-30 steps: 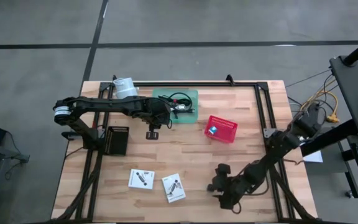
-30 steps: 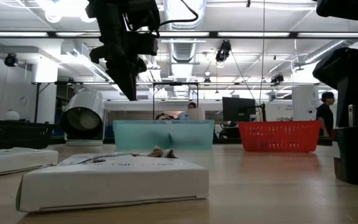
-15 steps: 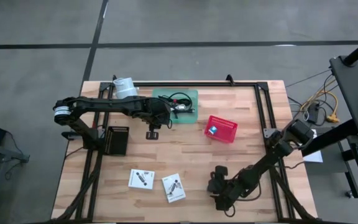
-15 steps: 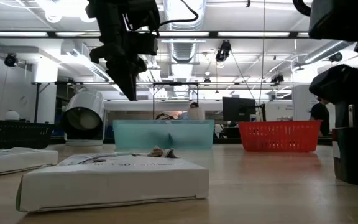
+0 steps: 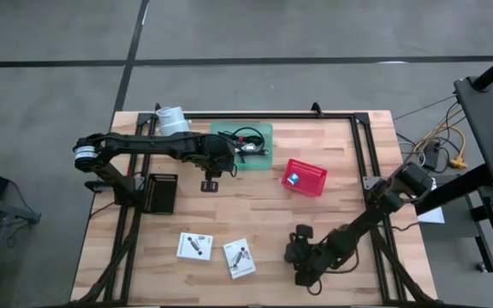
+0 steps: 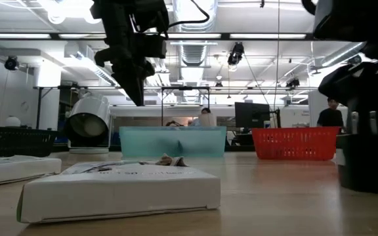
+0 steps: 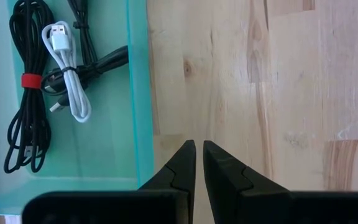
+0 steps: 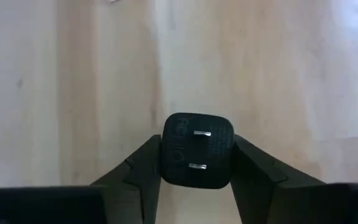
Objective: Pick and place items into bin
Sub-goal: Put the black charger adapter into the red basket
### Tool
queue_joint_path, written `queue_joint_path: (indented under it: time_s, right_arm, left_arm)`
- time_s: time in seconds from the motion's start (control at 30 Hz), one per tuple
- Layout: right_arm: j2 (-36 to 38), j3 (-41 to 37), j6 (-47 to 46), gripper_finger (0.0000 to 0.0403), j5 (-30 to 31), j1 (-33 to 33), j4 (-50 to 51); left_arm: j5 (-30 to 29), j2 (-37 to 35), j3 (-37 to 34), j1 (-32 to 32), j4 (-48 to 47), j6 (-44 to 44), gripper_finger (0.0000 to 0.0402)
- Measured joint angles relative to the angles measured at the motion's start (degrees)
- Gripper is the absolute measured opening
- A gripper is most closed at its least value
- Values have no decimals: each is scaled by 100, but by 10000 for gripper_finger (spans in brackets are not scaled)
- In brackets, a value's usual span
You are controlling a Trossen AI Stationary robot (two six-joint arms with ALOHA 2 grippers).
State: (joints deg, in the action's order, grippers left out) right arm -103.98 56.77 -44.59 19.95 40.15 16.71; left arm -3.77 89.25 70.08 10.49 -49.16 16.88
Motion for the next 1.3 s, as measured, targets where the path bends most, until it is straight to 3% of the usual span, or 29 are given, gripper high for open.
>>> queue_joint_path:
  time_s: [0.23, 0.43, 0.57, 0.7, 0.97, 1.17, 1.3]
  right_arm:
    - [281, 0, -51, 136, 494, -339, 376]
    - [1175, 0, -237, 136, 1634, -666, 1762]
    - [1773, -26, -1007, 136, 2372, -934, 3053]
    - [2264, -211, -1778, 136, 2394, -1292, 3811]
    - [2944, -927, -1648, 136, 2122, -2081, 3786]
    - [3211, -1425, -1065, 136, 1759, -2557, 2975]
    - [3237, -1482, -797, 187, 1750, -2660, 2773]
  left_arm:
    - [-1, 0, 0, 0, -441, -6, 15]
    - [-2, 0, 0, 1, -632, -212, 15]
    - [-3, 0, 0, 0, -740, -306, 15]
    - [-4, 0, 0, 1, -762, -303, 15]
    - [-78, 0, 0, 8, -717, -279, 15]
    - [-102, 0, 0, 10, -718, -278, 15]
    - [-125, 0, 0, 10, -720, -280, 15]
